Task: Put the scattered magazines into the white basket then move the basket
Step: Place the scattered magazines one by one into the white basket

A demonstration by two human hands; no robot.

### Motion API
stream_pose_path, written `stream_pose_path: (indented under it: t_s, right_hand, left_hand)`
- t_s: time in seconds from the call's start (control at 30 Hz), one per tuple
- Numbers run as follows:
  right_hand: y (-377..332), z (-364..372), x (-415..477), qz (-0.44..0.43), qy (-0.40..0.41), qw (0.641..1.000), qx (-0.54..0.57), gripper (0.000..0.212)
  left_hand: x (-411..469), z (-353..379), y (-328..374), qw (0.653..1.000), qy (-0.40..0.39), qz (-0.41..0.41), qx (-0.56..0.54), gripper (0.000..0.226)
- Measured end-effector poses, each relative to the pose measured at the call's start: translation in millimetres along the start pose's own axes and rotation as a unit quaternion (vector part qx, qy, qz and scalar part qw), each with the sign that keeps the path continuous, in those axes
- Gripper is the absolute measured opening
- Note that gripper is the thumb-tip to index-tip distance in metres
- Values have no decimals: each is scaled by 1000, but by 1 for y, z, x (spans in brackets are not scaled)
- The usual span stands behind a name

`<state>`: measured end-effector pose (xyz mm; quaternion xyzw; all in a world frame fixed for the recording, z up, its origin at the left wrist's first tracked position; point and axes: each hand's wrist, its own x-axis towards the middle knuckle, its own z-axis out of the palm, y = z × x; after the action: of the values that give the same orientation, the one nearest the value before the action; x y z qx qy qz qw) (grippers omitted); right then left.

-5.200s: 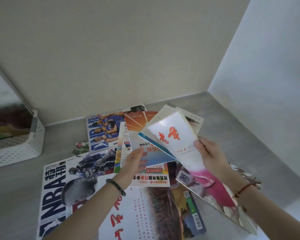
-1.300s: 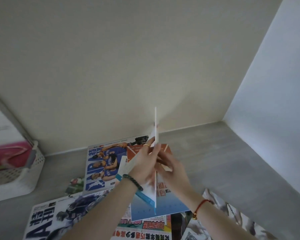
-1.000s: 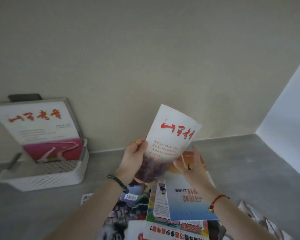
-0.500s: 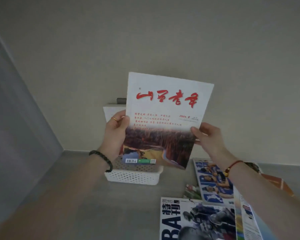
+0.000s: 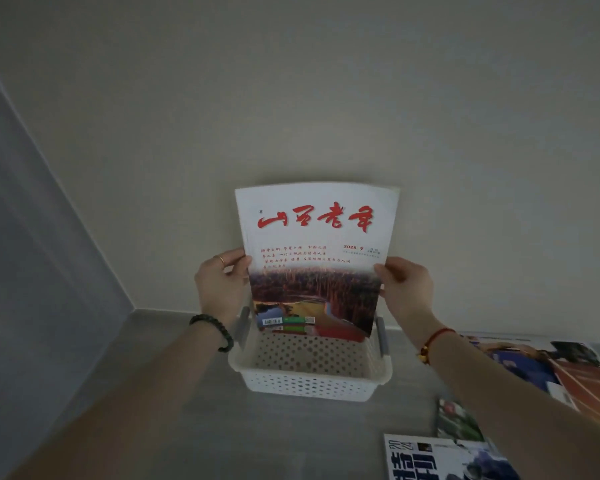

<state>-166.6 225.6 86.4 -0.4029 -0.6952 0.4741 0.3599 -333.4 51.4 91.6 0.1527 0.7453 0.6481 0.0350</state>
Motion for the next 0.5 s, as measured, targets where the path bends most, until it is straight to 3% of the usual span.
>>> stream_pose_path:
  t_s: [0.23, 0.4, 0.5]
  right_hand:
    - [37, 16, 1, 43, 43, 997, -38, 8]
    - [38, 19, 1, 5, 60, 998, -22, 26]
    - [36, 29, -2, -26, 53, 996, -59, 20]
  left_hand:
    - [9, 10, -37, 999, -10, -39, 22, 6]
    - [9, 15, -40, 999, -5, 1, 32, 24]
    - [3, 22, -39, 998, -40, -1, 40, 29]
